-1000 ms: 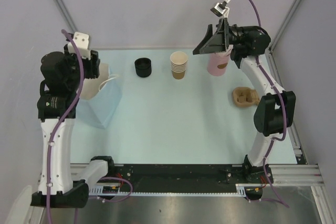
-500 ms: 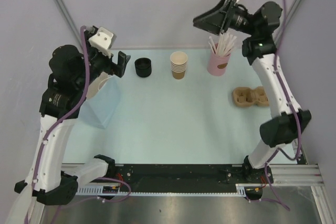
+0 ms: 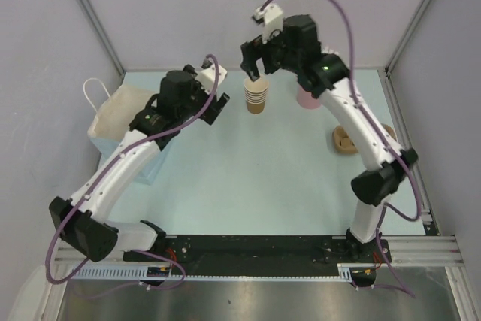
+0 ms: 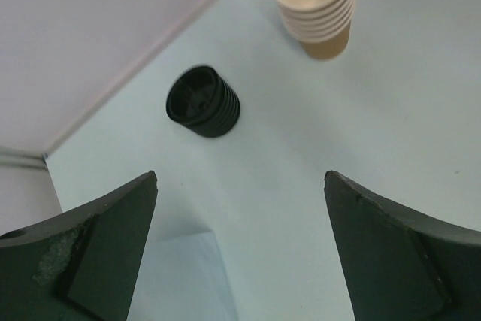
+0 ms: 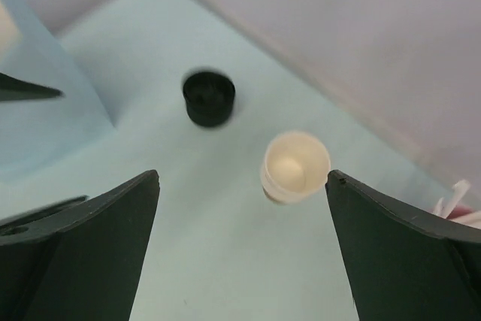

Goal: Pack the takeout coffee

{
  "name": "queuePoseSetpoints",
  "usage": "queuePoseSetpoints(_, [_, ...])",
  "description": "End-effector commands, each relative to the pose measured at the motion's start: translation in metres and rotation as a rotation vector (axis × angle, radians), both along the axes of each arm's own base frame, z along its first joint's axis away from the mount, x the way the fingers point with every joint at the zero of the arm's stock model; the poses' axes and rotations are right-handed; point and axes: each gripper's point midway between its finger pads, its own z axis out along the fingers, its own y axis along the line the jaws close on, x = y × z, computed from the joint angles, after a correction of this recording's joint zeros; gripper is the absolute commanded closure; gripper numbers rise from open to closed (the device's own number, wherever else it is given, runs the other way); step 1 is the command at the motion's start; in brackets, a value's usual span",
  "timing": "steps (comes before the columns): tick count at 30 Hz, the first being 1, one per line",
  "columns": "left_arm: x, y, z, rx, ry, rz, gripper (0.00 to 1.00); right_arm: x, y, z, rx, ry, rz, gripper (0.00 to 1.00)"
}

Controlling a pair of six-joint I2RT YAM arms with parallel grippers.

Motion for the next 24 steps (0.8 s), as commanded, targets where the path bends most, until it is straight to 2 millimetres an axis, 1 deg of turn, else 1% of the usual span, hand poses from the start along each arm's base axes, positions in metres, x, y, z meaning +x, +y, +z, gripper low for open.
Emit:
queuePoseSetpoints(1, [0.014, 0.005, -0.008, -0.023, -0.039, 0.082, 0.0, 0.022, 0.002, -0.097, -0.273, 0.137, -0.043, 0.04])
queuePoseSetpoints(2, [0.016, 0.006, -0.011, -0.026, -0.042, 0.094, 0.0, 0.03, 0.008, -0.117, -0.299, 0.164, -0.047, 0.08])
queuePoseSetpoints(3, [0.016, 0.006, -0.017, -0.029, -0.03, 0.101, 0.01, 0.033, 0.012, -0.124, -0.302, 0.175, -0.047, 0.11])
queuePoseSetpoints(4, [0.018, 0.006, -0.022, -0.029, -0.022, 0.107, 0.0, 0.038, 0.014, -0.127, -0.299, 0.178, -0.052, 0.13])
queuePoseSetpoints(5, [0.018, 0.006, -0.026, -0.029, -0.013, 0.116, 0.0, 0.042, 0.018, -0.135, -0.301, 0.192, -0.047, 0.19])
queuePoseSetpoints(6, [0.018, 0.005, -0.029, -0.033, -0.003, 0.118, 0.0, 0.05, 0.021, -0.151, -0.309, 0.219, -0.05, 0.23])
queuePoseSetpoints(7, [0.019, 0.005, -0.031, -0.034, 0.004, 0.119, 0.0, 0.053, 0.022, -0.158, -0.304, 0.239, -0.053, 0.26])
queuePoseSetpoints(8, [0.018, 0.005, -0.033, -0.035, 0.009, 0.118, 0.01, 0.055, 0.026, -0.159, -0.291, 0.245, -0.038, 0.31])
queuePoseSetpoints(9, [0.017, 0.005, -0.033, -0.035, 0.013, 0.117, 0.0, 0.06, 0.026, -0.17, -0.29, 0.267, -0.035, 0.33])
queuePoseSetpoints(11, [0.017, 0.005, -0.034, -0.033, 0.017, 0.117, 0.0, 0.062, 0.028, -0.177, -0.278, 0.288, -0.027, 0.37])
queuePoseSetpoints(16, [0.017, 0.003, -0.034, -0.032, 0.028, 0.111, 0.0, 0.074, 0.031, -0.198, -0.292, 0.301, -0.036, 0.38])
queuePoseSetpoints(17, [0.017, 0.003, -0.032, -0.034, 0.028, 0.11, 0.0, 0.075, 0.031, -0.201, -0.297, 0.3, -0.03, 0.38])
queuePoseSetpoints(24, [0.02, 0.0, -0.036, -0.031, 0.051, 0.108, 0.0, 0.089, 0.031, -0.216, -0.313, 0.285, -0.017, 0.41])
